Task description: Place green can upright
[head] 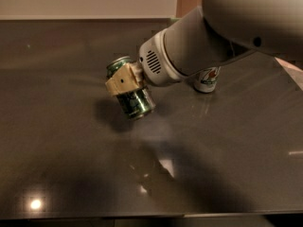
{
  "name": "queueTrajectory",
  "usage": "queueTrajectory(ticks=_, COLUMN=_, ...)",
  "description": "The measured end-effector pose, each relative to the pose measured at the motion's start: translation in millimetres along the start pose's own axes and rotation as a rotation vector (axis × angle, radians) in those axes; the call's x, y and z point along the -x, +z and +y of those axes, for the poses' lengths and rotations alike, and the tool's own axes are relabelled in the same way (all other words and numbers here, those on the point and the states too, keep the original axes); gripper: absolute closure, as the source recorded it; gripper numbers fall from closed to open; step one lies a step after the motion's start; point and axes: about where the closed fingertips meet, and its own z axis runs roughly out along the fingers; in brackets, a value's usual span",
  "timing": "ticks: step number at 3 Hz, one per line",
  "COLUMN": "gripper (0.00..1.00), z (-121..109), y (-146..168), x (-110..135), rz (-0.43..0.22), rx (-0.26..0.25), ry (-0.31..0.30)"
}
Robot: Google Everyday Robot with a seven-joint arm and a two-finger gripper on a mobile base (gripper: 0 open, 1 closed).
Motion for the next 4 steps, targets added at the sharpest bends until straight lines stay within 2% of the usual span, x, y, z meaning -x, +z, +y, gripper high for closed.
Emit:
queueTrajectory(ticks=1, gripper=1.0, z=-1.5, y=-5.0, x=0.9, rz=0.06, rx=-0.029, ry=-0.05)
queueTrajectory(ticks=3, gripper=1.0, z=1.3, y=-25.6, x=15.5, rz=0.232, rx=-0.126, ry=-0.108)
queueTrajectory(ticks=4, gripper=1.0, z=3.0, y=-33.3, x=23.2, rz=0.285, rx=-0.151, ry=-0.221)
